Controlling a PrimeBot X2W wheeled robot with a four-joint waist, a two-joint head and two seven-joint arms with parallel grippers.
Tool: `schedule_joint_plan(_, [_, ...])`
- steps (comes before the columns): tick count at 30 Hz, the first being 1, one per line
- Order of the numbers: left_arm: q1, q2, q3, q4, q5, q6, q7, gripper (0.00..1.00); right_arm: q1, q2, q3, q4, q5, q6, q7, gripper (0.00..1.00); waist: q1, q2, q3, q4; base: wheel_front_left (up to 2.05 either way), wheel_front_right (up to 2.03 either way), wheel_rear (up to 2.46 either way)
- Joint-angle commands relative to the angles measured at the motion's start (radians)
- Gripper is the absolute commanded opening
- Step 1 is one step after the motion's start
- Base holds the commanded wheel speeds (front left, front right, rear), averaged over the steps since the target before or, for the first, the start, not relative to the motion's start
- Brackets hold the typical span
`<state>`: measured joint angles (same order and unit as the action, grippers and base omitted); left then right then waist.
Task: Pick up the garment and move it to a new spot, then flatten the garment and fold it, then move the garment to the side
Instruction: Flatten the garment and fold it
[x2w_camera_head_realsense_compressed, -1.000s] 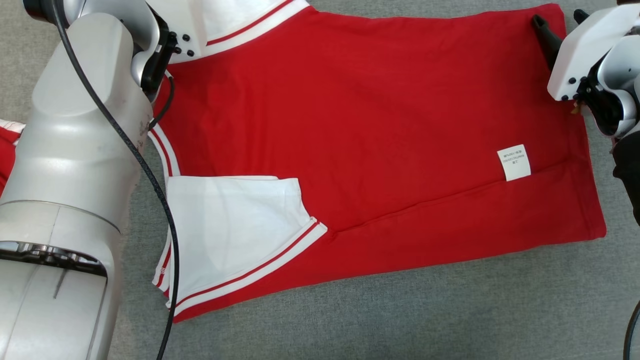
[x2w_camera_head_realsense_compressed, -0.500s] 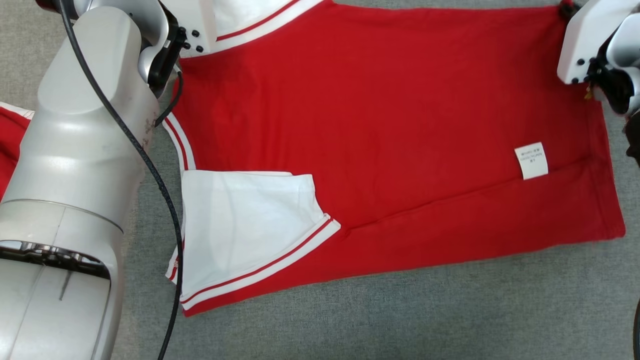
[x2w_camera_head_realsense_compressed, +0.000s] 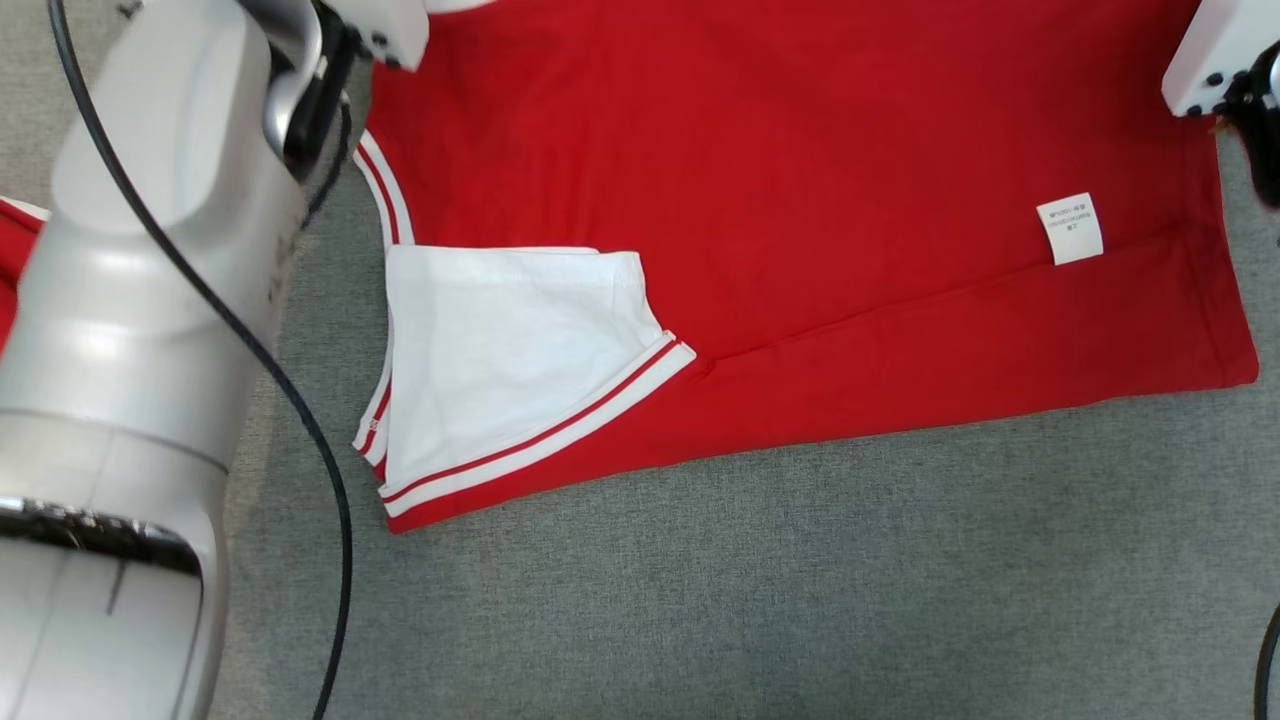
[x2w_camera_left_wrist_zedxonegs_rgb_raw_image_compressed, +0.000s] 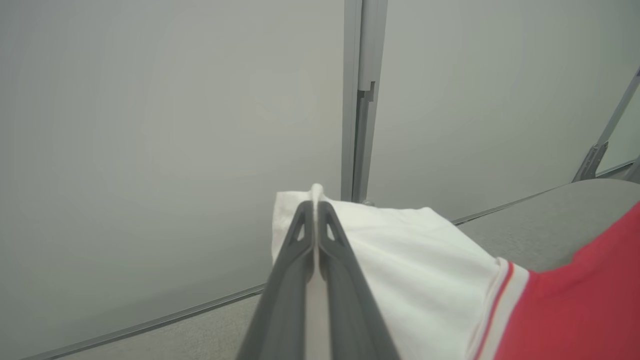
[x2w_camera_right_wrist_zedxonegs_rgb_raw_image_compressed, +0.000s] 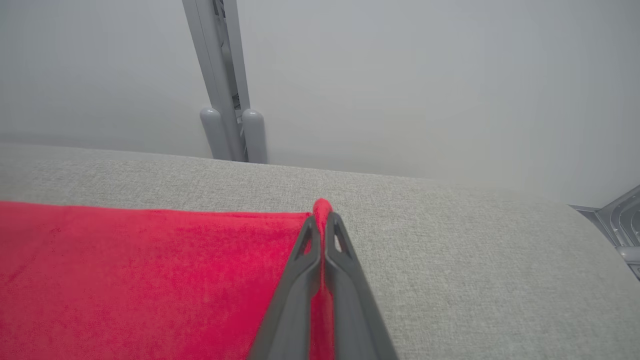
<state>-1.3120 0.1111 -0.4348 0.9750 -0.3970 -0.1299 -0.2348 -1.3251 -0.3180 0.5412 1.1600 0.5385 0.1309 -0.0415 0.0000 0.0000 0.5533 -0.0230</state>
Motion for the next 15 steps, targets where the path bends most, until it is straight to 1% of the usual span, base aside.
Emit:
schedule_joint_plan(1, [0.039, 0.011, -0.004, -0.015, -0.013, 0.0, -0.009, 0.0, 0.024, -0.004, 0.006, -0.006, 0.01, 0.0, -0.031, 0.0, 0.0, 0.0, -0.014, 0.003, 0.0, 0.0, 0.0])
schedule_joint_plan(4, [0.101, 0.022, -0.002, -0.072, -0.043, 0.0, -0.019, 0.0, 0.068, -0.016, 0.021, -0.022, 0.036, 0.0, -0.077, 0.0, 0.0, 0.0, -0.038, 0.008, 0.0, 0.0, 0.0])
schedule_joint_plan(8, [0.24, 0.039, 0.019, -0.186, -0.073, 0.002, -0.026, 0.0, 0.138, -0.034, 0.05, -0.033, 0.052, 0.0, -0.129, 0.0, 0.0, 0.0, -0.079, 0.014, 0.0, 0.0, 0.0])
schedule_joint_plan(12, [0.401, 0.051, 0.028, -0.337, -0.092, 0.025, -0.029, 0.0, 0.212, -0.055, 0.077, -0.047, 0.065, 0.0, -0.168, 0.0, 0.0, 0.0, -0.117, 0.026, 0.0, 0.0, 0.0])
schedule_joint_plan(13, [0.476, 0.055, 0.026, -0.41, -0.105, 0.032, -0.028, 0.0, 0.249, -0.067, 0.084, -0.056, 0.072, 0.0, -0.185, 0.0, 0.0, 0.0, -0.134, 0.036, 0.0, 0.0, 0.0])
schedule_joint_plan(15, [0.546, 0.06, 0.025, -0.481, -0.118, 0.042, -0.019, 0.0, 0.285, -0.078, 0.09, -0.067, 0.081, 0.0, -0.197, 0.0, 0.0, 0.0, -0.15, 0.045, 0.0, 0.0, 0.0])
